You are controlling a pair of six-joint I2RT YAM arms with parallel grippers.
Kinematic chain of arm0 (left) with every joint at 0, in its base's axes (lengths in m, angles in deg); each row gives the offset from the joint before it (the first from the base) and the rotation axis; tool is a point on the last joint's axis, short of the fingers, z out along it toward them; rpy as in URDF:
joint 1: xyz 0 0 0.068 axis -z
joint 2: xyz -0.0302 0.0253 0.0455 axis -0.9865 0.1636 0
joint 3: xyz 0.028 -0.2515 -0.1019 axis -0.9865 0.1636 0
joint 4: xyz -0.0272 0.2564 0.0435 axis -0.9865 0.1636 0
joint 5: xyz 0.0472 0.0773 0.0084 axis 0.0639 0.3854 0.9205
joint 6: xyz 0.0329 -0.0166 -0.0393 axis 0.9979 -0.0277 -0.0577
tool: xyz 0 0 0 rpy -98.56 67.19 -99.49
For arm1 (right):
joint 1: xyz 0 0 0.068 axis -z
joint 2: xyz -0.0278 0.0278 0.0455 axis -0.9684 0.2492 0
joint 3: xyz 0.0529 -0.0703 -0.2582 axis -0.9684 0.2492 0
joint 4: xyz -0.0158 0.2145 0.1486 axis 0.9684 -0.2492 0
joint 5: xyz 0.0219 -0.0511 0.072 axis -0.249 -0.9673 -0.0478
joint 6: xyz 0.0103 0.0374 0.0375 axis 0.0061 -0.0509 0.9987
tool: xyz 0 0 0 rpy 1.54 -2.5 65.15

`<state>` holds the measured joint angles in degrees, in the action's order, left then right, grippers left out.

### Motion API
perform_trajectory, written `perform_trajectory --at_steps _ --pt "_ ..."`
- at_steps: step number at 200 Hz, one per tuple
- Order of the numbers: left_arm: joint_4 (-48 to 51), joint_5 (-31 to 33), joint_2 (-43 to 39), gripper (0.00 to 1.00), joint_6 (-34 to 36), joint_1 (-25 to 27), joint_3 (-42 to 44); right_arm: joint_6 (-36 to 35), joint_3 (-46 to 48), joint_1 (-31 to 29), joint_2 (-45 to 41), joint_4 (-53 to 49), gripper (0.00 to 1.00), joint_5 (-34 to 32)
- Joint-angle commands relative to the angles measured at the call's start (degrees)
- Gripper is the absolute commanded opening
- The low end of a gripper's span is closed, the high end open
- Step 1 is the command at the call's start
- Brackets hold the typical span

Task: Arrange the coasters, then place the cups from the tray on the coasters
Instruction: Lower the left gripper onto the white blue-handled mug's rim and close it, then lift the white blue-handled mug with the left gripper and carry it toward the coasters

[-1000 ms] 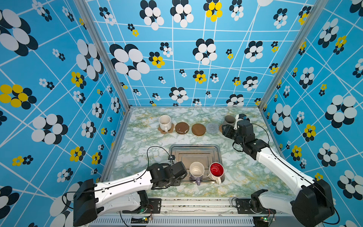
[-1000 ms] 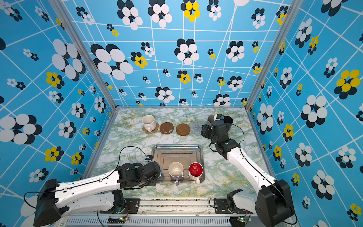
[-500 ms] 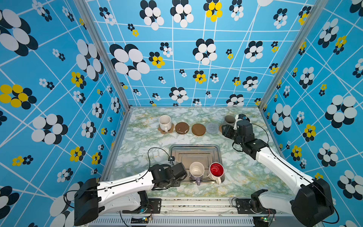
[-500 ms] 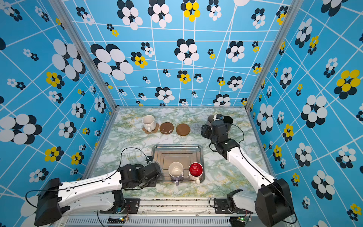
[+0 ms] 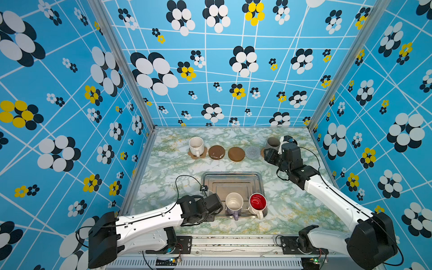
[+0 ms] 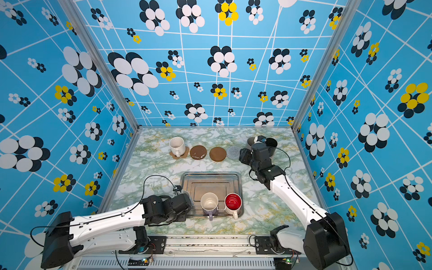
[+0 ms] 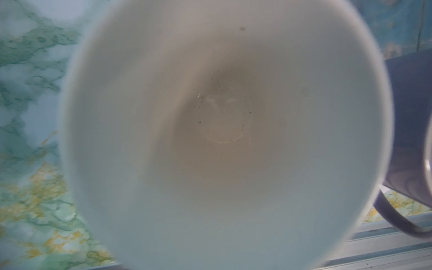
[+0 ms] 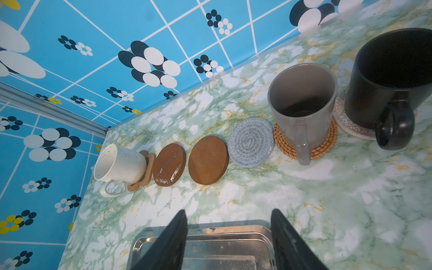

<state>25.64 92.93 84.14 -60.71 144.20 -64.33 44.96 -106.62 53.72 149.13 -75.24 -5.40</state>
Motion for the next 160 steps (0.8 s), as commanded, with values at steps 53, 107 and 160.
perform_trajectory --at_steps 53,107,160 --pt "5.2 8.3 0.0 0.0 -0.5 2.2 -4.9 -0.3 0.1 -0.3 0.2 1.0 0.59 0.4" --pt "7.6 11.4 1.8 0.0 2.1 2.0 -9.9 -0.4 0.1 -0.3 0.0 0.8 0.54 0.3" --pt "9.5 11.4 9.1 0.0 11.5 -3.5 -19.8 -0.5 -0.1 -0.3 -0.1 0.7 0.54 1.1"
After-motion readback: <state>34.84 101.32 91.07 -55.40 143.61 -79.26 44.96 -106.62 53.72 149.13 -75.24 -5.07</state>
